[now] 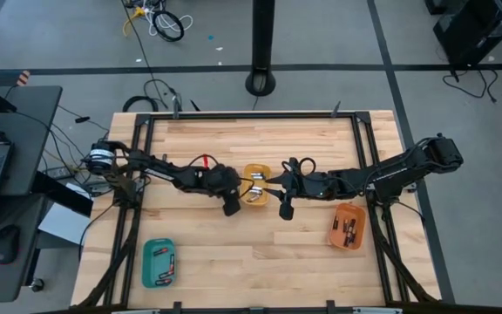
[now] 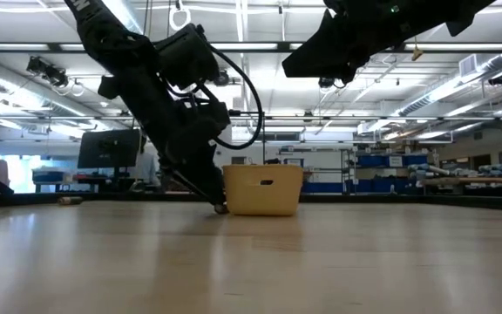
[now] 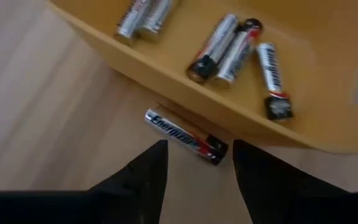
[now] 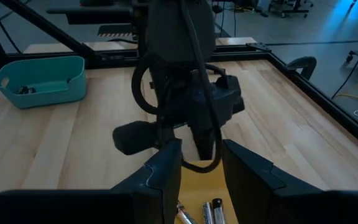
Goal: Sort batteries
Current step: Put the silver battery into the yellow bin
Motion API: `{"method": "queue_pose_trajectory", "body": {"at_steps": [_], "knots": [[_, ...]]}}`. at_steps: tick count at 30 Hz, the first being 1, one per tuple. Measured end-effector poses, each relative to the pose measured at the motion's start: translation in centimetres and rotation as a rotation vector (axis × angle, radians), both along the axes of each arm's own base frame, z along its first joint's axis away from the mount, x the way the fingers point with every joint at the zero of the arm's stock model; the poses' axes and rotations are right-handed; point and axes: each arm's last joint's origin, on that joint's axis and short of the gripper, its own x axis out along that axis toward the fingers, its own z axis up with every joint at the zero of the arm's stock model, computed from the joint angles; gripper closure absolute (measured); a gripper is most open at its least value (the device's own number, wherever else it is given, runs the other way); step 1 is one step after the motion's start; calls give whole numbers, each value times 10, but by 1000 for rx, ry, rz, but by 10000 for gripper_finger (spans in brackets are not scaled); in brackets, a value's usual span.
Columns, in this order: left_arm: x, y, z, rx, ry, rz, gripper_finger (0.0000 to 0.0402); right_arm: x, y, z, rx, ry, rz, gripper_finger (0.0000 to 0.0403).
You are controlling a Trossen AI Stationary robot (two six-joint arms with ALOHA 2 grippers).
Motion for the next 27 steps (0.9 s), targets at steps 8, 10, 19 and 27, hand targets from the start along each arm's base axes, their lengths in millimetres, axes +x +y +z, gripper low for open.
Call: {"method": "queue_pose_trajectory", "body": {"at_steps": [8, 10, 19, 27], "knots": [[6, 1, -14, 16, -1, 32, 213, 0, 0, 0, 0, 0, 0, 277], [8, 2, -17, 28, -8, 57, 213, 0, 0, 0, 1, -1, 0, 276], [9, 3, -19, 83, -16, 98, 218, 0, 1, 0, 5, -1, 2, 279], [5, 11, -20, 180, 32, 160, 293, 0, 1, 0, 6, -1, 2, 280]]}}
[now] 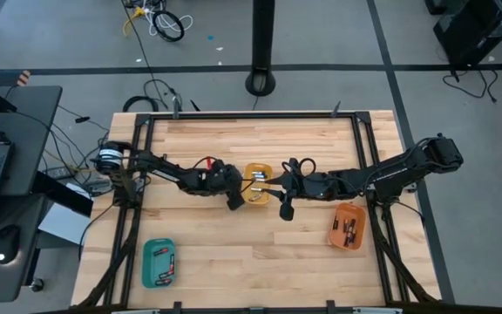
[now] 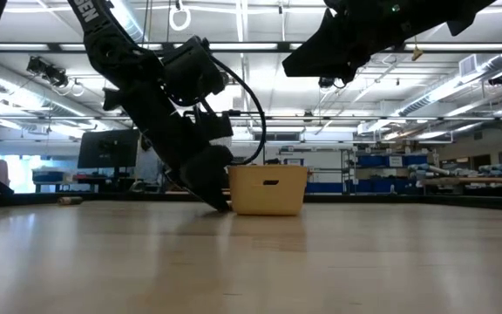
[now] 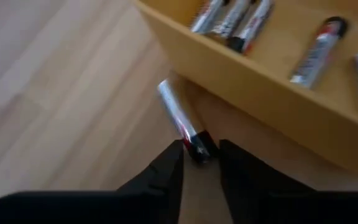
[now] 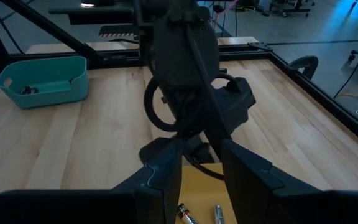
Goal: Sort batteries
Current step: Put the silver battery into the yellow bin
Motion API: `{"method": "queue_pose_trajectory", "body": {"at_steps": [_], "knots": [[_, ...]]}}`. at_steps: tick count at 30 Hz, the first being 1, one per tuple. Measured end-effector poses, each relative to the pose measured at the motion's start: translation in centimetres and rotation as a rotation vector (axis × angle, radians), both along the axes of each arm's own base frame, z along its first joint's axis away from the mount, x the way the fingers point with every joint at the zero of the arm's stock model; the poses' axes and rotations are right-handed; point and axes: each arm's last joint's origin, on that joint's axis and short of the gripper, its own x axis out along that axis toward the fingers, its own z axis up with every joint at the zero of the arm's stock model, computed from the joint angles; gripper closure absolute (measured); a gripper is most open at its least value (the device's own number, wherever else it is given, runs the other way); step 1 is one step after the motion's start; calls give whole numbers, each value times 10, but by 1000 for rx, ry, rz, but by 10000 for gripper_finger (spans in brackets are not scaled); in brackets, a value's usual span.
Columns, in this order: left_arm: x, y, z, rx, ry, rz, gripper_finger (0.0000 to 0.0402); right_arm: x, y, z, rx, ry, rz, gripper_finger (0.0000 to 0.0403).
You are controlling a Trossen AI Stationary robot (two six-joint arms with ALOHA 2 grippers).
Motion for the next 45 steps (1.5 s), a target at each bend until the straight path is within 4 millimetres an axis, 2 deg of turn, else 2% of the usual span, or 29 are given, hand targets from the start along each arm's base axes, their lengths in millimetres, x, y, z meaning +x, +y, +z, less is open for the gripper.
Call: {"method": "queue_pose_trajectory", "body": {"at_steps": [7, 13, 18, 23, 31, 38, 45], "knots": [[-5, 4, -2, 73, 88, -2, 358, 0, 0, 0, 0, 0, 1, 280], [-9, 4, -4, 87, 134, 3, 361, 0, 0, 0, 0, 1, 1, 281], [-18, -1, 3, 105, 196, -8, 361, 0, 0, 0, 0, 2, 1, 281], [-38, -8, 19, 140, 302, -17, 362, 0, 0, -1, -1, 8, 1, 281], [-44, -17, 66, 200, 157, -117, 363, 0, 0, -1, -2, 9, 2, 282], [-25, -23, 92, 161, -61, -358, 363, -7, -1, 5, -18, 30, -5, 281], [9, -26, 98, 170, -54, -505, 363, -33, -6, 19, -53, 83, -139, 288]]}}
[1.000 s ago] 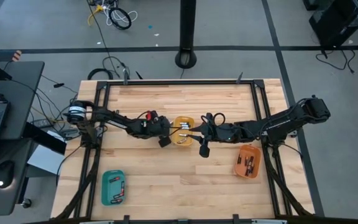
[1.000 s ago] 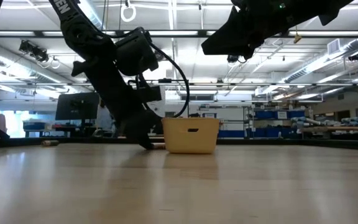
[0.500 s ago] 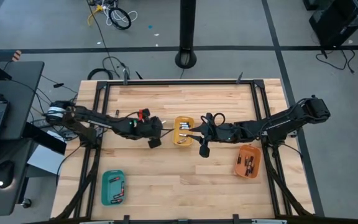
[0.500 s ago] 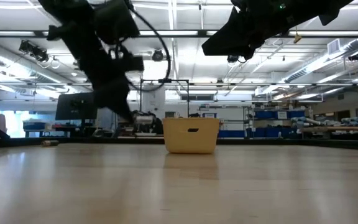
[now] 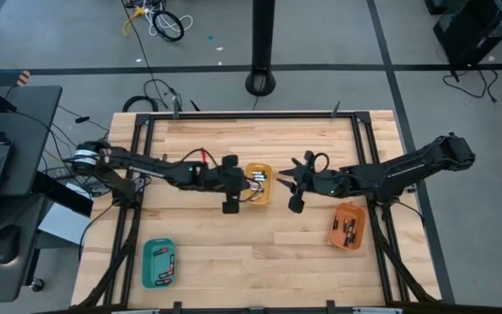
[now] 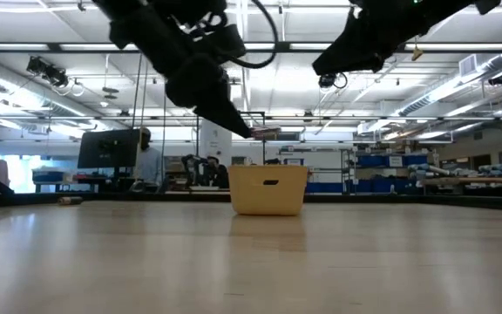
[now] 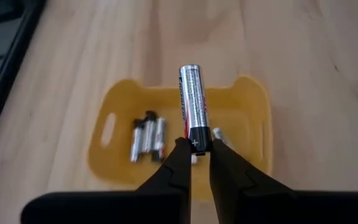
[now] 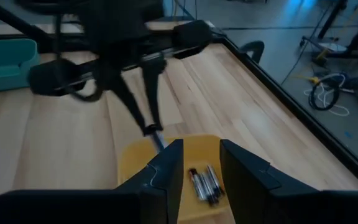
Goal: Sort batteries
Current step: Put the silver battery into the yellow bin
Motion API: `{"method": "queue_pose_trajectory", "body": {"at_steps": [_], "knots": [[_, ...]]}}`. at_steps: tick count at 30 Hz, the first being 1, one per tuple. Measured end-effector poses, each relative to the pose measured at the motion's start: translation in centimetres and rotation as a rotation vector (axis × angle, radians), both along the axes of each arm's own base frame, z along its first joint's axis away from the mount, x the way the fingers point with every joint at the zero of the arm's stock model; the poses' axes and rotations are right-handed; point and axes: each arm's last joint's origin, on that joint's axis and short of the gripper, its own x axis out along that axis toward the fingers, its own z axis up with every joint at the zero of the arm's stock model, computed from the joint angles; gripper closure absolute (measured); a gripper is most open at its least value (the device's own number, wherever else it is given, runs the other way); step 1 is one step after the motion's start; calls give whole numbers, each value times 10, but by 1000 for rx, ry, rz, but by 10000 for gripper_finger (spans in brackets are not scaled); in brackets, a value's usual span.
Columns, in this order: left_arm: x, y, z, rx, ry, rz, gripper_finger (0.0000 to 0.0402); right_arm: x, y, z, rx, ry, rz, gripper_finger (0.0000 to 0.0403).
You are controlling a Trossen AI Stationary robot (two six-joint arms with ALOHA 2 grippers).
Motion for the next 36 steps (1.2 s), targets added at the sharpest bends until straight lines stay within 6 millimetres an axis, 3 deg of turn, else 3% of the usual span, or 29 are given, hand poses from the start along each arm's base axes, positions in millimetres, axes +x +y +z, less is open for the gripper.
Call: {"method": "queue_pose_trajectory", "body": {"at_steps": [8, 14, 24, 36], "knots": [[40, 2, -13, 62, 206, -63, 364, -10, -2, 4, 14, 25, -16, 300], [59, 22, -26, 67, 350, -42, 364, -9, -2, 1, 13, 43, -17, 304], [62, 32, -34, 39, 415, -92, 356, -10, -2, 0, 15, 50, -19, 304], [64, 27, -30, 42, 390, -71, 295, -9, -2, 0, 15, 51, -19, 308]]}}
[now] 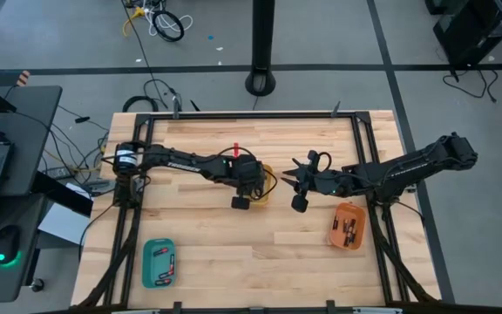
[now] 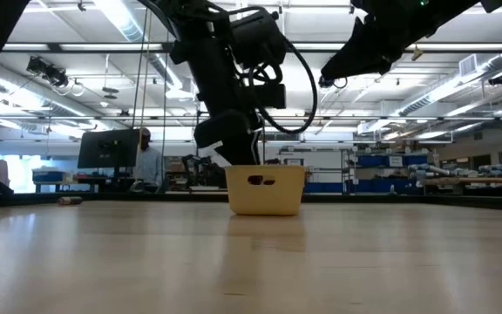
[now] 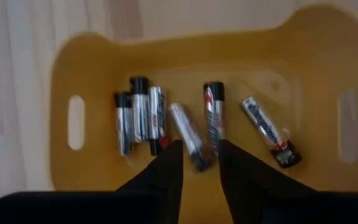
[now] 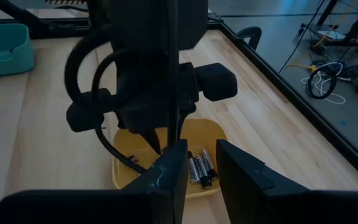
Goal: Sort batteries
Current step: Put the silver battery into the yellow bin, then put the brown battery into the orange bin
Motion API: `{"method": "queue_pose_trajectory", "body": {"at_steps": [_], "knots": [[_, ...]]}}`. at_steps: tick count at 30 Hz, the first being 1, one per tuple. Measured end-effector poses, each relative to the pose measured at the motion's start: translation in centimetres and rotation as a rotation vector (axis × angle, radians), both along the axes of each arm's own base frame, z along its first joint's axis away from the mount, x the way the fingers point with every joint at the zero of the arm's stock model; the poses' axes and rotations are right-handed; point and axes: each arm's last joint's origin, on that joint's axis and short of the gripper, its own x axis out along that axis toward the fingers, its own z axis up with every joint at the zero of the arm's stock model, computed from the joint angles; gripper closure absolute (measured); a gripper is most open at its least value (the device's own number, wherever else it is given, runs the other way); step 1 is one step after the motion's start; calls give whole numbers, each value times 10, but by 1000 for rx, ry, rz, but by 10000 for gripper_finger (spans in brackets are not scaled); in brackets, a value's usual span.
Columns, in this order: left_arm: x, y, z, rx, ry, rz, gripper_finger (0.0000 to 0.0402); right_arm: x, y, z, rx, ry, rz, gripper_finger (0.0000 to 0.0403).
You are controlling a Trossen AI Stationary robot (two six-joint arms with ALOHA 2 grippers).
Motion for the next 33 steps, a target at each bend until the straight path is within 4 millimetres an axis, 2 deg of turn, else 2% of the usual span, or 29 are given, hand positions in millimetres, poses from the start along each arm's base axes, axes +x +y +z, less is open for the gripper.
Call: {"method": "queue_pose_trajectory", "body": {"at_steps": [4, 7, 11, 14, 16, 19, 21, 26, 29, 33], "knots": [[4, -2, 9, 56, -11, -10, 278, 0, 0, 0, 0, 0, 0, 309], [6, -5, 16, 143, -11, 25, 284, 0, 0, 0, 0, 1, 0, 308], [-3, -10, 37, 156, -64, 57, 333, -1, 0, -1, 0, 15, -2, 310], [-20, -10, 53, 121, -122, 129, 383, -1, 0, -2, 6, 25, -7, 313], [-37, -5, 62, 100, -165, 206, 393, -2, 0, -3, 9, 29, -9, 314], [-70, 1, 74, 97, -225, 346, 387, -2, 0, -3, 10, 32, -8, 314], [-95, 3, 74, 92, -239, 445, 386, -2, 0, -3, 11, 30, -7, 314], [-163, 11, 65, 68, -230, 767, 392, -2, 0, -2, 29, 14, -16, 316], [-202, 15, 53, 52, -164, 958, 392, -1, 1, -2, 33, 7, -17, 319], [-236, 19, 40, 45, -117, 1130, 380, 0, 1, -1, 33, -9, -15, 321]]}}
